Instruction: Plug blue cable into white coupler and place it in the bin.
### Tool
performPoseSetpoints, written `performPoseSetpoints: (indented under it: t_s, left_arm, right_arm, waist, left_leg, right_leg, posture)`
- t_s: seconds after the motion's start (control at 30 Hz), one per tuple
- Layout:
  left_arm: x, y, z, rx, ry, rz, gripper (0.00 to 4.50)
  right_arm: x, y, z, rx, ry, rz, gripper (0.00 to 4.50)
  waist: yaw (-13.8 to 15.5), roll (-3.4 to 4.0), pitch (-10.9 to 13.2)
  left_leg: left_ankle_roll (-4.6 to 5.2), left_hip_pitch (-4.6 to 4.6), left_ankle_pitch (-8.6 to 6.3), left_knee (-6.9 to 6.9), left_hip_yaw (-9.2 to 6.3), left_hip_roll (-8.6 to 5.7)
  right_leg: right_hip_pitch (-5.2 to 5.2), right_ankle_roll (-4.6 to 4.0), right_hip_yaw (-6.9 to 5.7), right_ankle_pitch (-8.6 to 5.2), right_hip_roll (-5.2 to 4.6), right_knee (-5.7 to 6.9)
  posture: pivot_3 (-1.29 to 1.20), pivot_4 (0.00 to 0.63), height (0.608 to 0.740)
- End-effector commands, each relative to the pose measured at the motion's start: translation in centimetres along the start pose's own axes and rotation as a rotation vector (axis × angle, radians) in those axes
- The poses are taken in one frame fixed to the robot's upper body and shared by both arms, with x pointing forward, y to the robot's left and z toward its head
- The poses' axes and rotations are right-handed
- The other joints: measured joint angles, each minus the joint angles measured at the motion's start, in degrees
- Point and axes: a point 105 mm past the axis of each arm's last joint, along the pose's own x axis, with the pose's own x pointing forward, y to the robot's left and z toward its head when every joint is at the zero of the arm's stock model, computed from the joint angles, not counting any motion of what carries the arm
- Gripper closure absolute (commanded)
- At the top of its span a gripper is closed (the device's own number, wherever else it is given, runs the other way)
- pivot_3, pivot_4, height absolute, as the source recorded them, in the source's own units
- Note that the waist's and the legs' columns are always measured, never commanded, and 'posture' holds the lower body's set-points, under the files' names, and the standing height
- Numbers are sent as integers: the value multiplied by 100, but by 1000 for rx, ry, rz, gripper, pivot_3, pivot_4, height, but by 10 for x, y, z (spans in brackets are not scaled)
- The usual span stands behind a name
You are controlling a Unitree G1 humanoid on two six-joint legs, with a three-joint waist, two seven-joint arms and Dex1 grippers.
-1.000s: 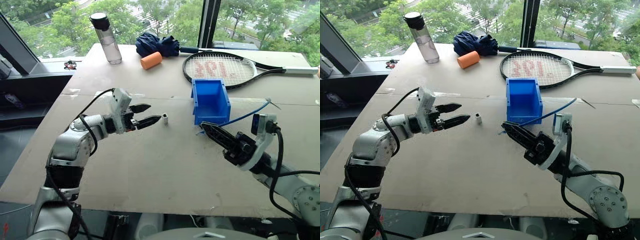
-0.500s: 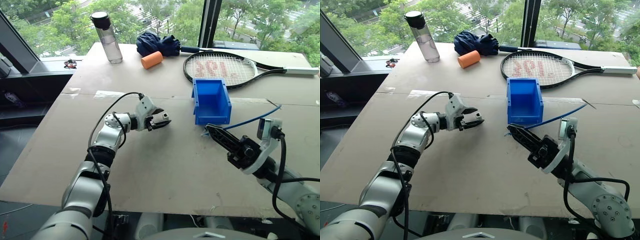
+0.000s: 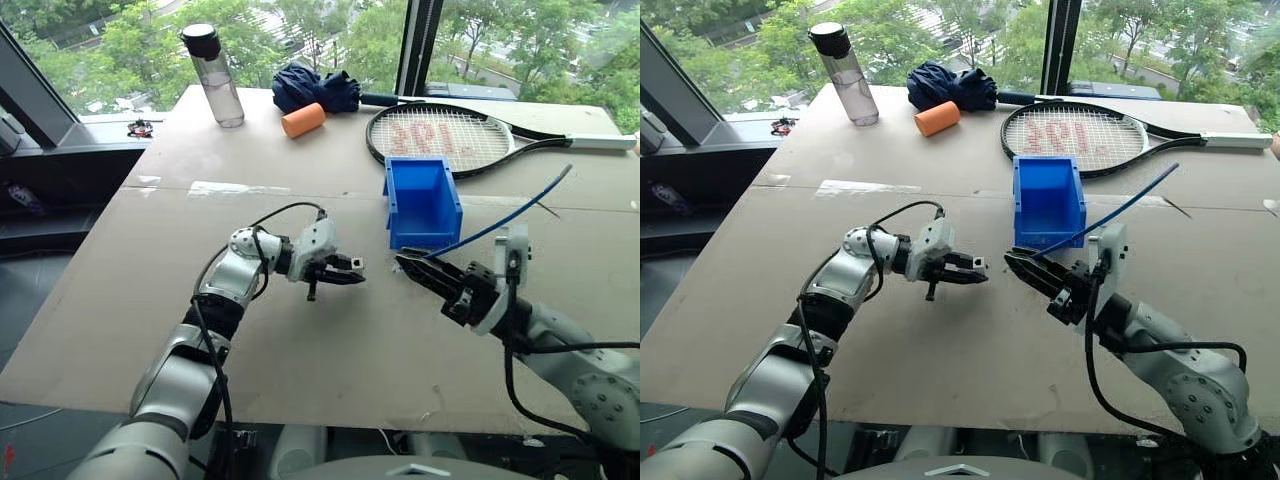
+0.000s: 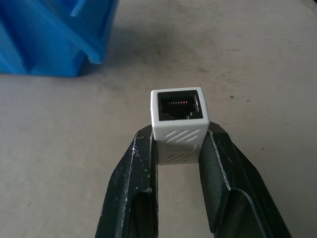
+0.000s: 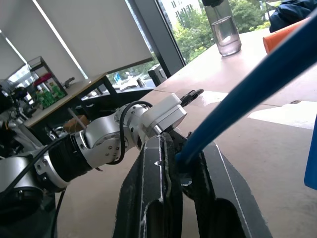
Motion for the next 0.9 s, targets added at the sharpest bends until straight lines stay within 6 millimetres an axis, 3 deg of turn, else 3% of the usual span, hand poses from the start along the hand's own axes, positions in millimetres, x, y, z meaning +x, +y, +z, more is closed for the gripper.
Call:
performPoseSetpoints:
  t_s: [0.03,0.2,0.57,0.9]
  left_arm:
    - [10,-9,3,65,49,-56,3984]
    - [19,-12,-6,96,108,-85,3984]
    - [19,-17,-6,92,107,-86,3984]
    - [17,-20,-6,101,112,-97,3984]
  right_arm:
    - [8,-4,-19,-169,135,55,4500]
    - [19,-9,-29,-211,190,130,4500]
    - [26,-13,-59,-274,316,208,4500]
    - [32,-26,-51,-273,297,188,4500]
  waist:
    - [-8,-1,0]
    - [-8,0,-2]
    - [2,-1,-7]
    - [-21,-2,-9]
  left_leg:
    - [0,1,0,0,-1,0]
    - [0,1,0,1,-7,0]
    - [2,17,-1,9,-10,0]
    - [2,22,-1,8,-11,0]
  right_leg:
    - [1,0,0,0,0,0]
    - [2,1,-5,0,3,0]
    - [21,2,-7,1,3,1]
    - [25,2,-8,1,4,4]
  posture:
    - [0,150,740]
    - [0,150,740]
    - [0,150,740]
    - [0,150,740]
